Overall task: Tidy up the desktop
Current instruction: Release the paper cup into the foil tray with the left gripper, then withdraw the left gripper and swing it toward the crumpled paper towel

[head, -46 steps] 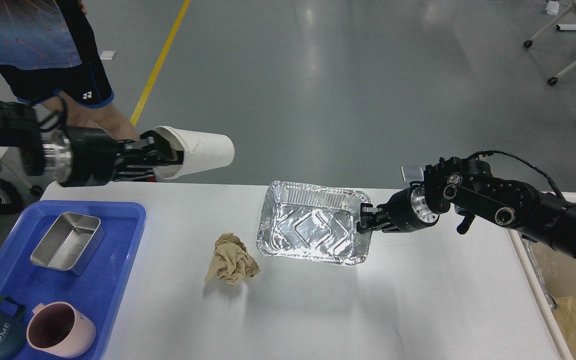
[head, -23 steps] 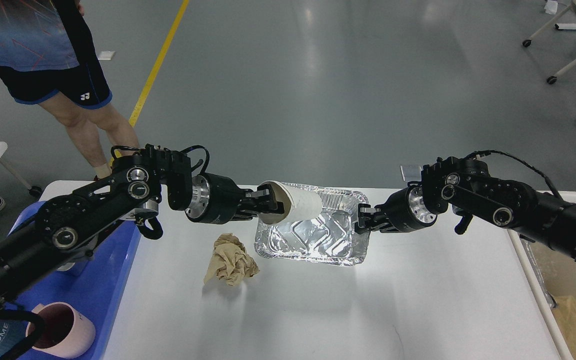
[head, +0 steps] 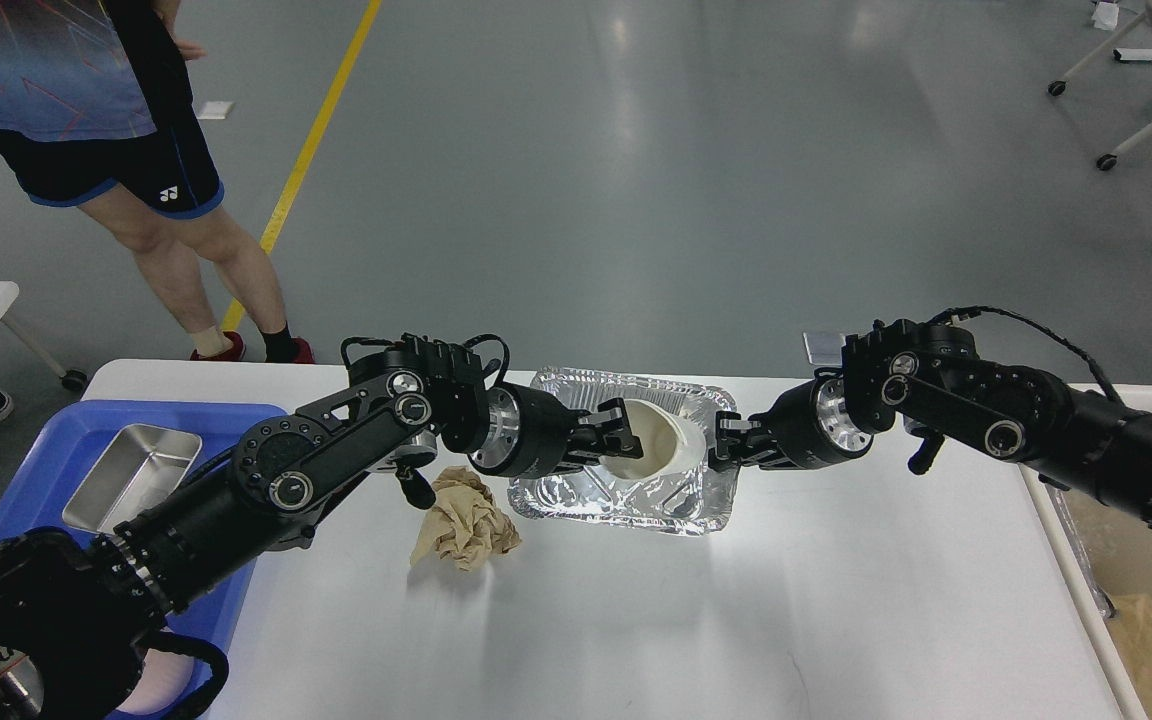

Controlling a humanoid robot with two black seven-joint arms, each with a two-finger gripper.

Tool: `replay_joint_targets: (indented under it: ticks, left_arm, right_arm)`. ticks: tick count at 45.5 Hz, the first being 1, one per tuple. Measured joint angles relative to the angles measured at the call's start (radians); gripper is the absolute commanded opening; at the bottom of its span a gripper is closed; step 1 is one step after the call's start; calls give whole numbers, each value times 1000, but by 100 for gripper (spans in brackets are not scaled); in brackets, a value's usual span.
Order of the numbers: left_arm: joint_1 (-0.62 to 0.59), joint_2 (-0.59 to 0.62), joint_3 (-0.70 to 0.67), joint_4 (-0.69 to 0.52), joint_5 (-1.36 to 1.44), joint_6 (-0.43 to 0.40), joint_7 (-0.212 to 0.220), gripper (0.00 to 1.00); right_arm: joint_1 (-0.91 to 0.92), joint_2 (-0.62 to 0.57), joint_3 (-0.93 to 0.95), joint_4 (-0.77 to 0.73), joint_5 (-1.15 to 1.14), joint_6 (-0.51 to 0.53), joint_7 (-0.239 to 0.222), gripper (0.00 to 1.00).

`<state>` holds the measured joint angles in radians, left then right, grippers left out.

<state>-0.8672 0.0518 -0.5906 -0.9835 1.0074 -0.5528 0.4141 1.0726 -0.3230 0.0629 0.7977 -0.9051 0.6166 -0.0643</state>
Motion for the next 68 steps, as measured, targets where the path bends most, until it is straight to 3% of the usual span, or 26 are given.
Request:
replay_joint_targets:
  ticks: [9, 23, 33, 42, 51, 58, 68]
  left_arm:
    - [0, -8, -7, 4, -13, 71, -1, 95]
    - [-31, 16, -19, -25, -19, 65, 3, 96]
    - [-126, 142, -21, -144, -107, 62, 3, 96]
    - [-155, 373, -6, -346, -172, 44, 3, 96]
    - [-83, 719, 0, -565, -232, 27, 0, 96]
    - [-20, 954, -4, -607, -278, 28, -26, 96]
    - [6, 1190, -6, -622, -370, 9, -78, 96]
  right_arm:
    - [1, -1, 1, 0, 0, 0, 0, 0]
    - [1, -5, 1, 0, 0, 0, 0, 0]
    - [0, -6, 0, 0, 0, 0, 0, 0]
    - [0, -5, 0, 0, 0, -1, 0, 0]
    - [0, -6, 1, 0, 0, -1, 0, 0]
    - [-1, -3, 1, -1, 0, -1, 0, 0]
    - [-1, -4, 0, -1, 0, -2, 0, 0]
